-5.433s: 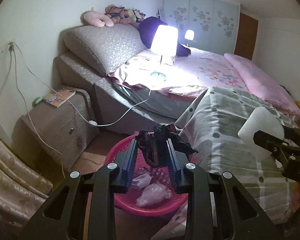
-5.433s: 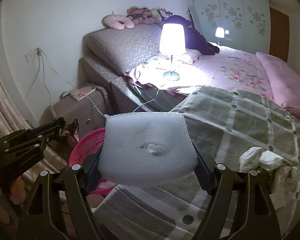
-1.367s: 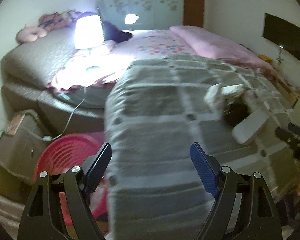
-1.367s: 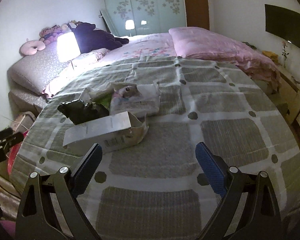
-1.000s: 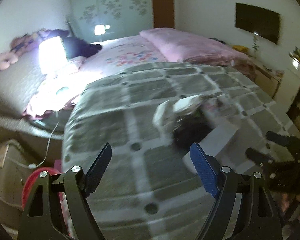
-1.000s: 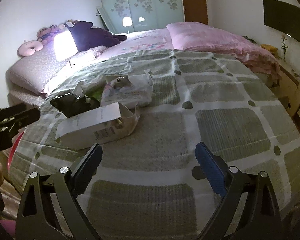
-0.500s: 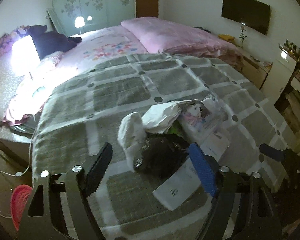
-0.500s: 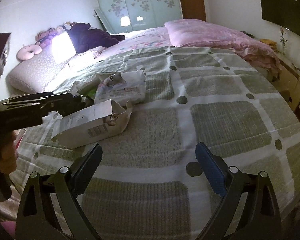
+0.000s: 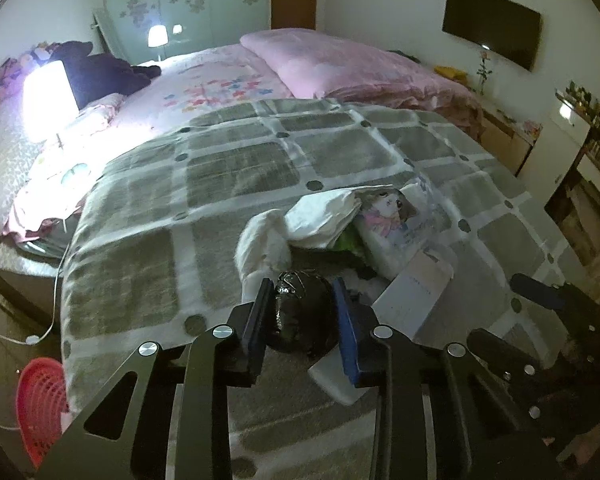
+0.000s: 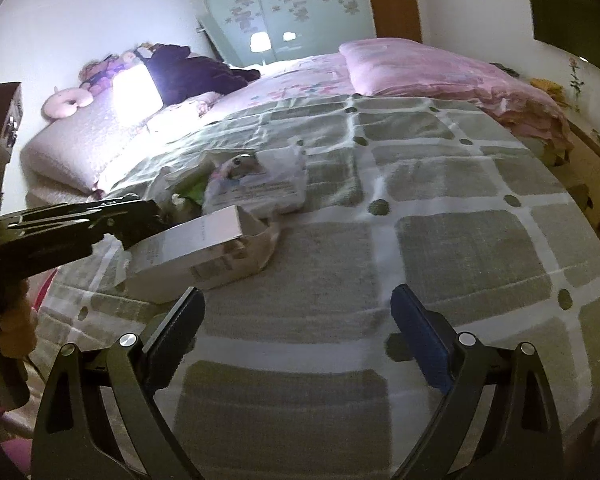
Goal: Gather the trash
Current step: 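Grasp the black plastic bag with the left tool, then reach the right tool to the white MPG box and grasp it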
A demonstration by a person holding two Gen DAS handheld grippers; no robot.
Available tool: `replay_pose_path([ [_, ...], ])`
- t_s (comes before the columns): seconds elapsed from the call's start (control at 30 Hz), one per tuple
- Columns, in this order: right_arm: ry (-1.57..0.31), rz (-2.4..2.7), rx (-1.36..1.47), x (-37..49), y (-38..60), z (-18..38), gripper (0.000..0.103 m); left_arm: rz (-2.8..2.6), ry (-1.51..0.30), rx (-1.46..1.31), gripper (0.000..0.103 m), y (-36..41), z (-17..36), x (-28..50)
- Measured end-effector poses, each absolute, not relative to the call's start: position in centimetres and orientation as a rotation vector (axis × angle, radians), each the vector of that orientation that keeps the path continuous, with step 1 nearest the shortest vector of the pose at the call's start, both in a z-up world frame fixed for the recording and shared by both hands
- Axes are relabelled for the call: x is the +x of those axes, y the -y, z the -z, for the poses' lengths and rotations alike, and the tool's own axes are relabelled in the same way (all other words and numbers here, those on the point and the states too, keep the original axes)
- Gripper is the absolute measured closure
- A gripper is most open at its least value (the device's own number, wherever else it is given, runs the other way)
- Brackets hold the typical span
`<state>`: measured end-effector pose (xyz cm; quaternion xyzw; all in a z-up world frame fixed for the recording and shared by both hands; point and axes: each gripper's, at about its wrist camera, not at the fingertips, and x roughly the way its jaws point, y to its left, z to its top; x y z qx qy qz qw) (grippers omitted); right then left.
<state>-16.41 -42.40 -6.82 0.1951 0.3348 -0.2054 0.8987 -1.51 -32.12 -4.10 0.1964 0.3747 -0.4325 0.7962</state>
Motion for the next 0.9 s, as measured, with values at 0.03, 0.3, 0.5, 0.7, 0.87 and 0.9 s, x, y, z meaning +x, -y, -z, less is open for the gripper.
replay_pose_path([
  [0.03,-0.695,0.418,0.397,-16.2,42.3,6.8,0.012,0.925,-0.803,0.419,0.075,31.7,4.0,-1.5],
  [0.3,-0.702,0.361,0.359,-13.8,41.9,6.2,0.012,0.867,-0.789,0.374,0.075,26.7,3.3,-1.3],
  [0.5,-0.702,0.318,0.317,-11.6,41.3,5.6,0.012,0.784,-0.752,0.395,0.075,23.3,3.2,-0.9],
  [0.7,-0.730,0.245,0.289,-10.0,39.1,5.8,0.012,0.738,-0.755,0.363,0.075,20.2,3.1,-0.2],
  [0.87,-0.753,0.164,0.287,-9.8,36.5,5.9,0.012,0.710,-0.753,0.329,0.075,18.1,2.9,0.2],
  [0.9,-0.758,0.148,0.288,-9.8,35.8,5.9,0.012,0.705,-0.754,0.321,0.075,17.8,2.9,0.2],
])
